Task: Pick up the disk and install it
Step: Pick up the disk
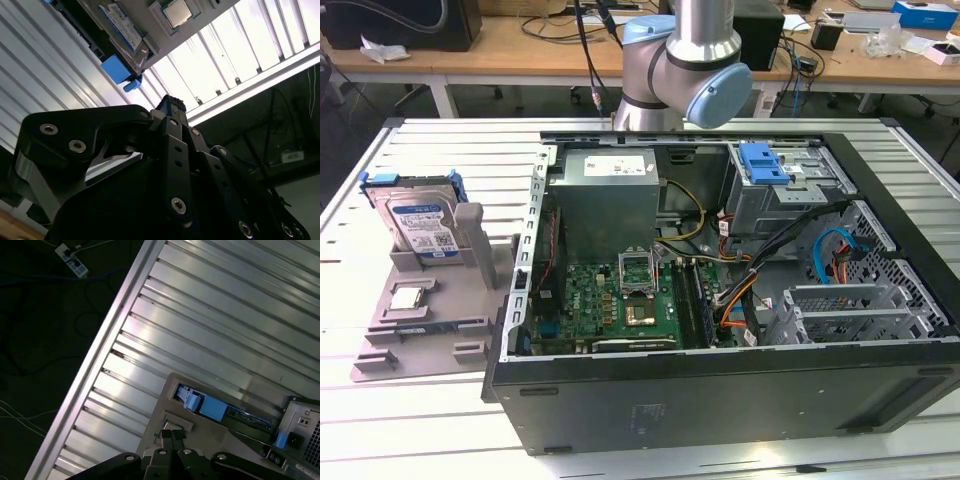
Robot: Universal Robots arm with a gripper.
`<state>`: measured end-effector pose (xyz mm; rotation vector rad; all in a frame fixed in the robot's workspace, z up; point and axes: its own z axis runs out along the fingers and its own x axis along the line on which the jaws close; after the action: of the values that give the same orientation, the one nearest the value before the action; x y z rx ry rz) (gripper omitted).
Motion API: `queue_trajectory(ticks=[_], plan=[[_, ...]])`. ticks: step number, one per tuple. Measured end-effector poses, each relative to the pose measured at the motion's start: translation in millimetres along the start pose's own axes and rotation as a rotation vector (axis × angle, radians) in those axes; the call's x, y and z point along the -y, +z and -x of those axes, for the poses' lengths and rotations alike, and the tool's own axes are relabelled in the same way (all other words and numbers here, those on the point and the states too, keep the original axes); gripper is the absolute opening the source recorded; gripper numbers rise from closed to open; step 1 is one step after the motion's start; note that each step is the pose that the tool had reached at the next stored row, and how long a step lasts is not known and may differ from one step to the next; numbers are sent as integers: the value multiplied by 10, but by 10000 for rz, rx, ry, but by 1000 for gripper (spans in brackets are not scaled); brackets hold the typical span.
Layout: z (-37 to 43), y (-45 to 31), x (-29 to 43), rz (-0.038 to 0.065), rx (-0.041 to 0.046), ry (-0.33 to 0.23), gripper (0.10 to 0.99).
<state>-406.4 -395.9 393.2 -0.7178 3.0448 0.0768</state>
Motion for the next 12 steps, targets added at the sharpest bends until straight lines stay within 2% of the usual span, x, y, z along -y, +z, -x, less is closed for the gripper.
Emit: queue_trajectory(ticks=[12], plan=[[0, 0, 0, 26, -49, -1097, 106]])
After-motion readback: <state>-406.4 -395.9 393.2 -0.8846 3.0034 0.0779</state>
